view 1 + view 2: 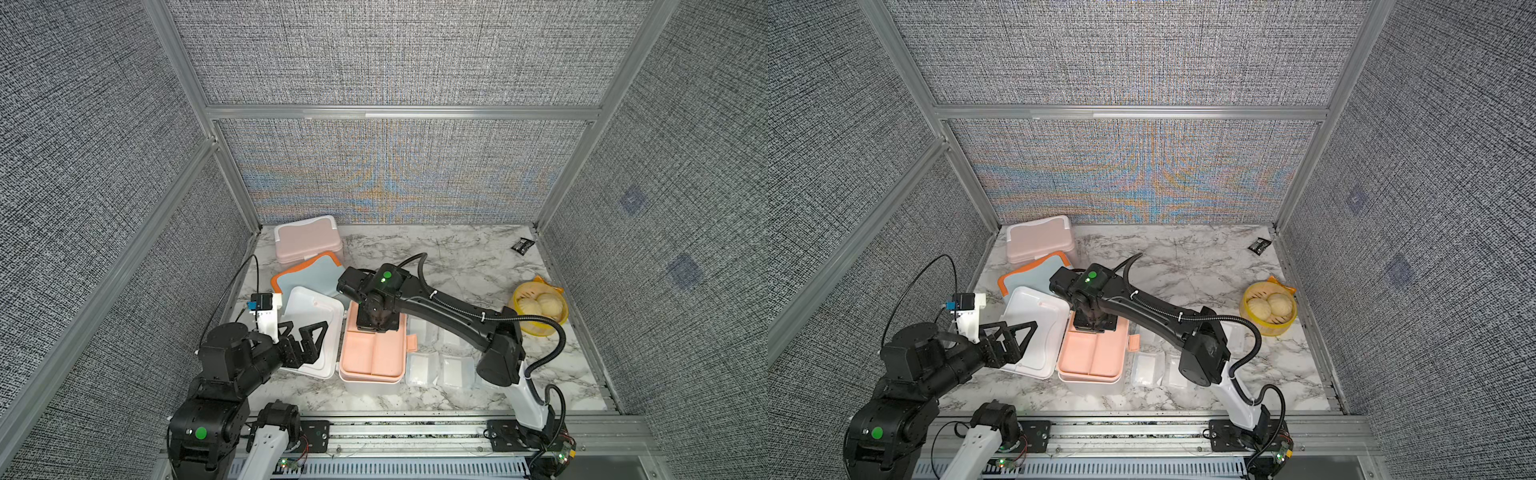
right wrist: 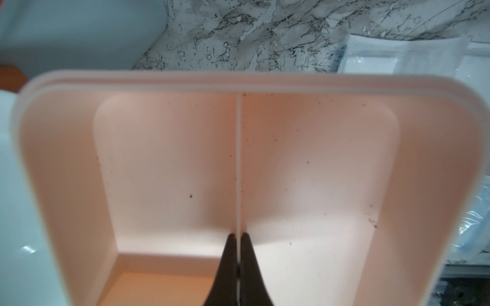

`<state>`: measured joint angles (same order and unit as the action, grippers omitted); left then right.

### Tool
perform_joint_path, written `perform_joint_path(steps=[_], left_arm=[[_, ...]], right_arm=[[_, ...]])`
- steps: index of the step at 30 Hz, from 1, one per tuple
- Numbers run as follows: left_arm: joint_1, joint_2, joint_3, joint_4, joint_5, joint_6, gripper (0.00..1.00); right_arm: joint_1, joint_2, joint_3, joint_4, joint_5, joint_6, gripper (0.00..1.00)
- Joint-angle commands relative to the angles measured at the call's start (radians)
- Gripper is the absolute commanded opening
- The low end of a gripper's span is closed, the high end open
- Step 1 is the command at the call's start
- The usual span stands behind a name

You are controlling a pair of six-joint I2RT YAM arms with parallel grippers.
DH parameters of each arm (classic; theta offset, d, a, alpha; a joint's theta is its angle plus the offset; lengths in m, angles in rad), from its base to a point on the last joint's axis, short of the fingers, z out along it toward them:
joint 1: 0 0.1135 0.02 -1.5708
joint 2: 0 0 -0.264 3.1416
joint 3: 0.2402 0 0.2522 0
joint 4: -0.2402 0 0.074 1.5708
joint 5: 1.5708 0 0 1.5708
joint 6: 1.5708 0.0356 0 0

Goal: Open first aid kits and take out gauze
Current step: Place the compartment layer in the first aid kit.

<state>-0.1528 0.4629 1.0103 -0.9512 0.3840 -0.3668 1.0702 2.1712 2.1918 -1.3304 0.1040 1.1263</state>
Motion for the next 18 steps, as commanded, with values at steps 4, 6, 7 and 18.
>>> perform_joint_path(steps=[4, 6, 7, 18], left_arm=[[0.001, -0.004, 0.009, -0.004, -0.01, 0.015, 0.99], [0.0, -0.002, 0.01, -0.004, -0.012, 0.016, 0.99], [0.001, -0.001, 0.007, -0.003, -0.012, 0.015, 0.99], [0.0, 0.0, 0.003, 0.005, -0.007, 0.012, 1.0]], right_arm=[[0.001, 0.012, 0.011, -0.003, 0.029, 0.003, 0.0], [0.003, 0.017, 0.016, 0.0, 0.024, -0.003, 0.0], [0.003, 0.021, 0.021, -0.001, 0.022, -0.008, 0.0], [0.025, 0.047, 0.06, -0.046, 0.023, -0.016, 0.0]])
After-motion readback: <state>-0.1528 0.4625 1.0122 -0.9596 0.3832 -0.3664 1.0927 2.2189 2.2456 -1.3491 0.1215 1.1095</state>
